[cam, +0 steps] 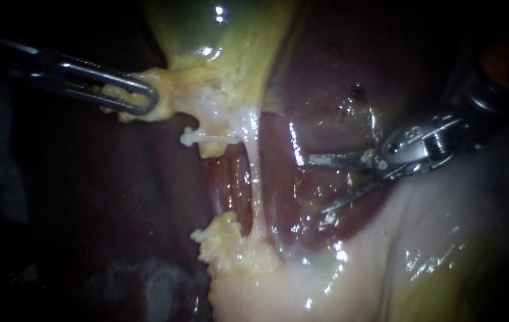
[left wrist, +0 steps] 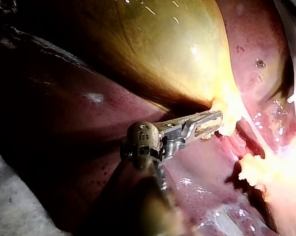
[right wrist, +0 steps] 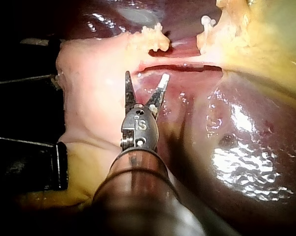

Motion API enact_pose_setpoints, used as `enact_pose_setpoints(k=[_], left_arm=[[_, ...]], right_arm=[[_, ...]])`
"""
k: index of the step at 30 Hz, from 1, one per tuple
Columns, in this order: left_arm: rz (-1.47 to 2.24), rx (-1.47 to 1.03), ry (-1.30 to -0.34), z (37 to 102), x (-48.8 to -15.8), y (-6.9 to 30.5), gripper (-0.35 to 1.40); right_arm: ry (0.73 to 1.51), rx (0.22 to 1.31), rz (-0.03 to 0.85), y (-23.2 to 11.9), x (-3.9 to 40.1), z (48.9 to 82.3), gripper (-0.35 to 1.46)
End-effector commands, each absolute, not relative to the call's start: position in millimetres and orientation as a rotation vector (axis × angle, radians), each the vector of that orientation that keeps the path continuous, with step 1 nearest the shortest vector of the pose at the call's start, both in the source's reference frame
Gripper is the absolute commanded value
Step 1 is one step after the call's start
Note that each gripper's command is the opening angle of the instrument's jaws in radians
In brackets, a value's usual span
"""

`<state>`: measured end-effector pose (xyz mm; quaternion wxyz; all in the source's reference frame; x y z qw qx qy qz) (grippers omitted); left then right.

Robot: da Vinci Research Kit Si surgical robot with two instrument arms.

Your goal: Go back from the cut left tube

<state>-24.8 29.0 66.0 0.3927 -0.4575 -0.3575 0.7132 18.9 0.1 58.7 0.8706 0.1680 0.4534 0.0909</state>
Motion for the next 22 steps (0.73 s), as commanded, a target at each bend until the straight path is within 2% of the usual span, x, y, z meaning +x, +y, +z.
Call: enact_pose_setpoints(k=[1, 5, 22], left_arm=[[1.822, -1.156, -0.909, 66.5, -25.2, 28.7, -0.35], [1.828, -1.143, -0.912, 67.7, -25.9, 27.8, -0.35], [1.831, -1.137, -0.922, 67.6, -25.5, 28.6, -0.35]], right_arm=[[0.948, 0.351, 0.19, 0.1, 18.9, 58.7, 1.4], [0.948, 0.351, 0.19, 0.1, 18.8, 58.7, 1.4], [0.948, 0.351, 0.19, 0.1, 18.8, 58.7, 1.4]])
